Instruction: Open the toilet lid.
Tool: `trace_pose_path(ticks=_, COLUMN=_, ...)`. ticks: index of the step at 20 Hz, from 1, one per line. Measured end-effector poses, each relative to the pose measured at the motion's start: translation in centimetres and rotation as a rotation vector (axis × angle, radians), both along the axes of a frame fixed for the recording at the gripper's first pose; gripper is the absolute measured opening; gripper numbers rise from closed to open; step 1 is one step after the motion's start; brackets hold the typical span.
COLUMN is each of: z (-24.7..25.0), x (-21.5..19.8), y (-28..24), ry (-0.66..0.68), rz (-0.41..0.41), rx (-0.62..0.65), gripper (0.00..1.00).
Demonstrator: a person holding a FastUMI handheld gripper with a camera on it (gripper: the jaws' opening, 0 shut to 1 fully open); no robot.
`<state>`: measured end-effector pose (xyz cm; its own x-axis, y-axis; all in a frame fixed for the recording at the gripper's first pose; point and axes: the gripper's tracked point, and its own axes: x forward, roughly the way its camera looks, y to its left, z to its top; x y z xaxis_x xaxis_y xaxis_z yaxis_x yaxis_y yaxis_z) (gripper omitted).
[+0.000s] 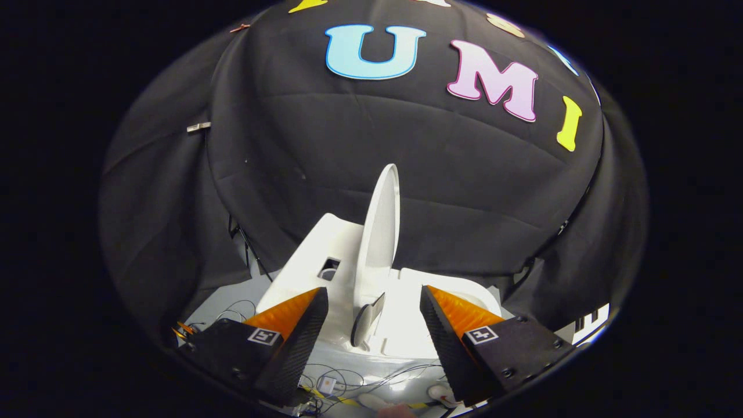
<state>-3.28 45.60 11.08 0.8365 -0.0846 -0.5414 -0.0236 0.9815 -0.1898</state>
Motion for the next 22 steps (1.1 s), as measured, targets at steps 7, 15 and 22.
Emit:
trace_pose_path(ticks=7, z=4.2, x=0.2, y=-2.1, ry=-0.029, rz=-0.004, rx=0.137, gripper=1.0)
trace_pose_path(ticks=15, z=8.5, x=1.8, y=-11.8, ry=-0.112, rz=-0.017, rx=0.228, gripper=1.0)
trace_pose_path(ticks=22, z=8.5, x=3.1, y=-22.4, ry=-0.235, rz=0.018, rx=0.189, gripper=1.0)
